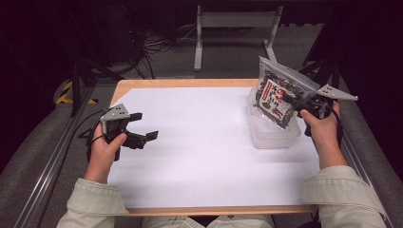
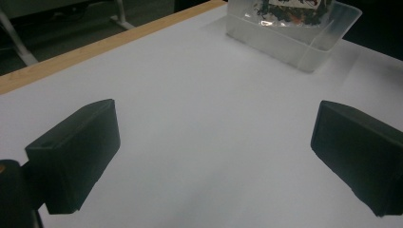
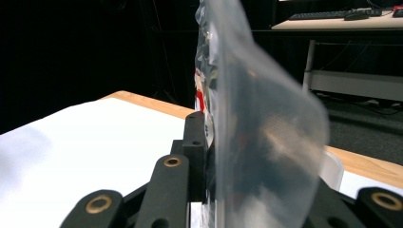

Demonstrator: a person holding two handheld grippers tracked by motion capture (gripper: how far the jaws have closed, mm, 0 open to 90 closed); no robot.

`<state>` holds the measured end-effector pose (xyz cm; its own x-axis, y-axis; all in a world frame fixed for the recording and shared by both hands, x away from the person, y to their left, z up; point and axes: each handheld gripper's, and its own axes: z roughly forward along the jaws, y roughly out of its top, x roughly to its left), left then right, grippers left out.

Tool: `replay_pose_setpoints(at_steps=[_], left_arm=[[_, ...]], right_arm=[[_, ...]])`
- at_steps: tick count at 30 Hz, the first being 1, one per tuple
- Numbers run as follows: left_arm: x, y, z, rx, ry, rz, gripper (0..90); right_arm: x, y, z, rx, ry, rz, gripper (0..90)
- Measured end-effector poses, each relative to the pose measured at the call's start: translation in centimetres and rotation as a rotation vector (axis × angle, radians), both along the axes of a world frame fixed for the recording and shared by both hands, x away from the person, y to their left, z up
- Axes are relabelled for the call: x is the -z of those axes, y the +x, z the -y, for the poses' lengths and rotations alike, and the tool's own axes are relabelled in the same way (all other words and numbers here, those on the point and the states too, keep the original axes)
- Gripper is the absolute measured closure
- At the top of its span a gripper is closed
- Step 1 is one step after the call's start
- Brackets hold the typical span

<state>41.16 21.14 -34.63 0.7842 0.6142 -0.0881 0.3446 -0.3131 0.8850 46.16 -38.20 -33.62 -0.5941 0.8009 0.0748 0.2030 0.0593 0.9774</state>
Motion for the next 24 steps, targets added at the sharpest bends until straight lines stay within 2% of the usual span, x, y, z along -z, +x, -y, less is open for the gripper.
replay_pose_setpoints(at_steps=[9, 15, 21, 24], left_arm=[[0.0, 0.0, 0.0, -0.001, 0.000, -0.002, 3.2], [0.0, -0.1, 0.1, 0.001, 0.000, -0.002, 3.2], [0.0, -0.1, 0.1, -0.001, -0.002, -0.003, 3.2], [-0.1, -0.1, 0.1, 0.004, 0.001, -0.001, 3.2]], right_arm=[[0.4, -0.1, 0.0, -0.003, 0.000, -0.016, 75.4], [0.6, 0.0, -0.5, 0.001, -0.023, -0.026, 75.4], [0.9, 0.0, -0.1, 0.009, -0.006, -0.031, 75.5], [1.1, 0.0, -0.1, 0.019, -0.015, -0.036, 75.4]])
